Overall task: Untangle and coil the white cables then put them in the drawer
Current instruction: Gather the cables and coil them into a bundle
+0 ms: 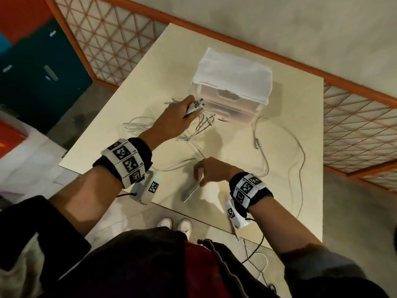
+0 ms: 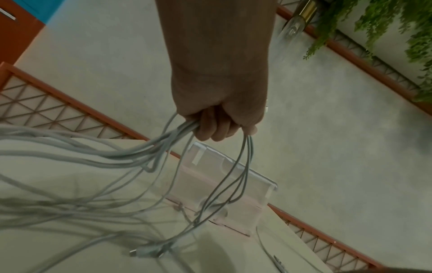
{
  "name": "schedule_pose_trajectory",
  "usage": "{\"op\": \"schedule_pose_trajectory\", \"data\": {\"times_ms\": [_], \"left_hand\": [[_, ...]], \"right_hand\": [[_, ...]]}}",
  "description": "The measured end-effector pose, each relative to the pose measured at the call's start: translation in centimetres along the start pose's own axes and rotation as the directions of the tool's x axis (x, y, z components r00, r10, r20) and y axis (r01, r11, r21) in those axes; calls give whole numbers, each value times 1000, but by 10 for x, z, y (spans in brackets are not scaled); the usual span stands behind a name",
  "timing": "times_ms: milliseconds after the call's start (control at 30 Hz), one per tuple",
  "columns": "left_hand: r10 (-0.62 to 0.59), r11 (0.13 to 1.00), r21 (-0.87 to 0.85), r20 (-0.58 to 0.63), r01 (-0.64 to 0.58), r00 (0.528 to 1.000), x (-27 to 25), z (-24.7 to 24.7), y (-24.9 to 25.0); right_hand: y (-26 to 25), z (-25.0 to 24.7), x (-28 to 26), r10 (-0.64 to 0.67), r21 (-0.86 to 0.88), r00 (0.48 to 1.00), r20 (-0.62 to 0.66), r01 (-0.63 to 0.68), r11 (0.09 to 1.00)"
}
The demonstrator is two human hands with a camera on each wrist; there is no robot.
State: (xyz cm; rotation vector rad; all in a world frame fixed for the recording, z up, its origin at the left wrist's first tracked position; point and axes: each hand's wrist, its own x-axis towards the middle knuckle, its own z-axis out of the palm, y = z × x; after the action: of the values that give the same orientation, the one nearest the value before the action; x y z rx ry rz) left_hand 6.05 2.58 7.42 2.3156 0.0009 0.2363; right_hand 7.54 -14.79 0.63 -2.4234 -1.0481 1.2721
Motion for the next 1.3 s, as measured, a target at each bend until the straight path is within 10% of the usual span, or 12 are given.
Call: {"op": "schedule_pose_trajectory", "data": {"times_ms": [233, 433, 633, 900, 1067, 1300], "left_hand": [[-11, 1000, -9, 118, 12, 993, -13, 15, 6], [-48, 998, -39, 150, 55, 987, -12, 16, 5], [-83, 979, -170, 177, 114, 981, -2, 23, 23], [-112, 672, -670, 329, 315, 938, -7, 22, 62], [-111, 698, -661, 277, 273, 954, -1, 25, 71], [-104, 470, -846, 231, 252, 967, 13, 5, 85]], "right_hand": [[0, 24, 9, 41, -224, 998, 40, -31, 974], [-5, -22, -30, -98, 97, 992, 75, 91, 991], [-9, -76, -95, -126, 511, 927, -354, 305, 804], [-3, -82, -91, 82, 592, 745, -662, 452, 668], [-14, -81, -85, 89, 601, 712, -697, 512, 613], [-24, -78, -78, -28, 524, 819, -574, 392, 756]]}}
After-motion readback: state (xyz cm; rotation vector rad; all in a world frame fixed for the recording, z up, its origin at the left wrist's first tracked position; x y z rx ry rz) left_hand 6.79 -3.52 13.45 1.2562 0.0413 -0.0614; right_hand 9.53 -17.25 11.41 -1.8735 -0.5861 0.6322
